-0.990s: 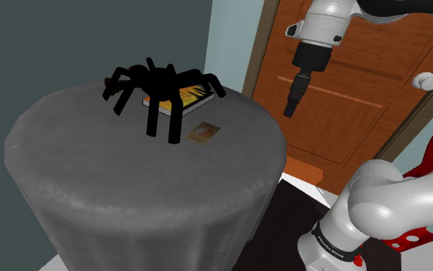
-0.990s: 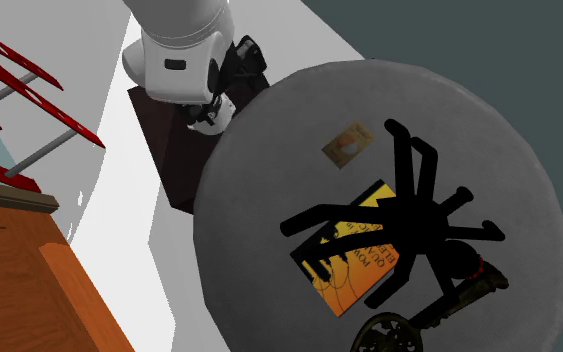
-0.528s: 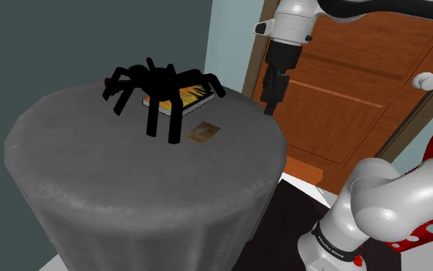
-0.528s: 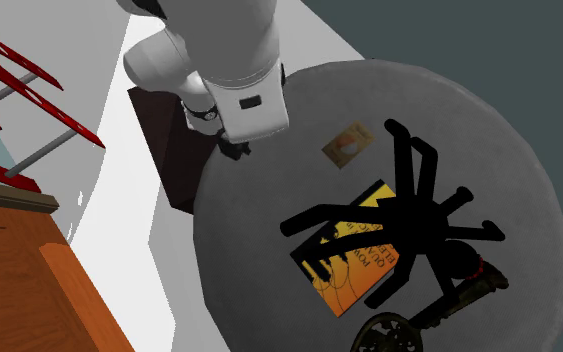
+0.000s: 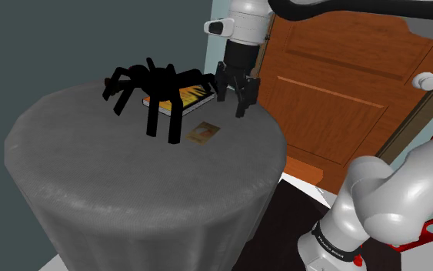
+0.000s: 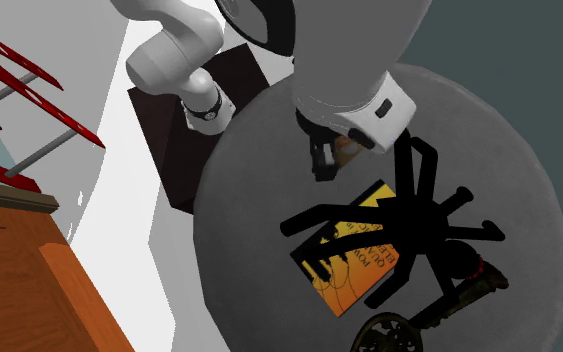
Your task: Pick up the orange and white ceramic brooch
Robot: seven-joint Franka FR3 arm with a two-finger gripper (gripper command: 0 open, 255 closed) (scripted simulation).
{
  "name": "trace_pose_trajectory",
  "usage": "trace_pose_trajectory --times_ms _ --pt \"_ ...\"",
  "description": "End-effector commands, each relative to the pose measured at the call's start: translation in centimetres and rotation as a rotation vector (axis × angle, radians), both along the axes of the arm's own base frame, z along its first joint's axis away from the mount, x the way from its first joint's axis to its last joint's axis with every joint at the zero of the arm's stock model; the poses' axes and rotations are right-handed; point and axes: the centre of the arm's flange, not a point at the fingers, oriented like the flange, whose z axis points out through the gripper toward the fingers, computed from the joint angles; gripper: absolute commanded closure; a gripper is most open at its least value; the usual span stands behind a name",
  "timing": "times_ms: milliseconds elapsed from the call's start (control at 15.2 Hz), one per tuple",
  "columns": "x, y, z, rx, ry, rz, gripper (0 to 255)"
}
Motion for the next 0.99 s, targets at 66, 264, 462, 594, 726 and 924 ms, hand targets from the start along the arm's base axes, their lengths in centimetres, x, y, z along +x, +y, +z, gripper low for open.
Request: trace_pose_trajectory --times_ms 66,264,462,594,726,924 --pt "0.9 4.2 -0.5 -0.005 -0.014 0.244 0" --pt "0.9 8.0 -0.9 -0.011 -0.026 0.469 0" --pt "0.9 8.0 -2.5 -0.011 -0.026 0.469 0" --pt "0.9 8.0 -3.6 -0.011 -0.026 0.469 0" --pt "0.9 8.0 -4.6 -0.011 -0.026 0.469 0" --pt "0.8 8.0 -4.9 -0.011 -0.026 0.469 255"
